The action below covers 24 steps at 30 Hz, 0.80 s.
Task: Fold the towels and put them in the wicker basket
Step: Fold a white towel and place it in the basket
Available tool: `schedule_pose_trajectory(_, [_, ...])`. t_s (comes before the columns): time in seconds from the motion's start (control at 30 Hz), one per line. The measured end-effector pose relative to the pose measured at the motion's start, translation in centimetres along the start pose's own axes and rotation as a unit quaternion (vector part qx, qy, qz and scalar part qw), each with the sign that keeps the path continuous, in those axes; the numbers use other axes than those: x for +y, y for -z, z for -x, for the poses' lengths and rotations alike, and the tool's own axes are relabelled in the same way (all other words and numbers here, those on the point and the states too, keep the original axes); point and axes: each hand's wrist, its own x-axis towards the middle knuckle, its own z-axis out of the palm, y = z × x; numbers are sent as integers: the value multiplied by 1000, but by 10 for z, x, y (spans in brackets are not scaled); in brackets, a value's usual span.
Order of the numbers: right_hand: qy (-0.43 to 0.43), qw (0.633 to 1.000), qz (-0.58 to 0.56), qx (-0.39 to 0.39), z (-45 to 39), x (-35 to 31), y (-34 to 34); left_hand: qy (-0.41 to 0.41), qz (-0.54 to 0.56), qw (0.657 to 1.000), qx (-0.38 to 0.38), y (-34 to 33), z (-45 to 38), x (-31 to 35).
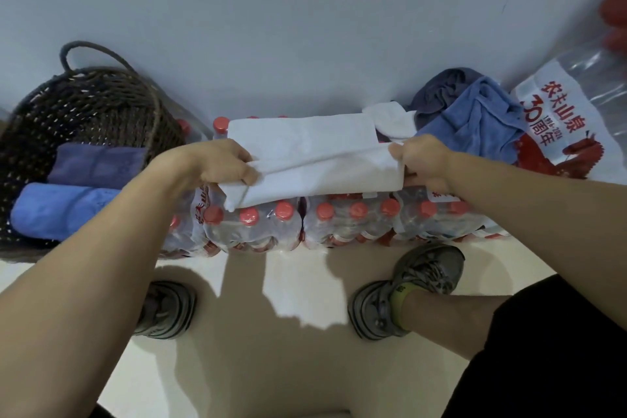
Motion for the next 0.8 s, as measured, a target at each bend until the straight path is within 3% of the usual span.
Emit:
schedule_pose_trajectory(0.17, [-42, 998, 25, -31, 0, 8, 2, 7, 82, 995, 61, 8, 1, -2])
schedule_pose_trajectory(0.33, [-12, 998, 54, -1, -7, 6, 6, 72, 174, 982, 16, 10, -5, -16])
schedule_pose_trajectory(0.43, [39, 996, 73, 28, -11, 2, 1, 91, 197, 966, 137, 6, -17, -21])
schedule_pose_trajectory(0.5, [64, 994, 67, 60, -15, 1, -1, 74, 273, 936, 210, -3, -24, -21])
schedule_pose_trajectory(0.6, [86, 991, 49, 94, -20, -2, -7, 50, 370, 894, 248, -17, -31, -21])
schedule_pose_trajectory(0.7, [43, 995, -3, 88, -23, -6, -12, 31, 387, 872, 297, -28, -34, -20])
schedule_pose_trajectory(0.8, [-60, 998, 36, -2, -24, 1, -15, 24, 370, 884, 285, -31, -38, -23])
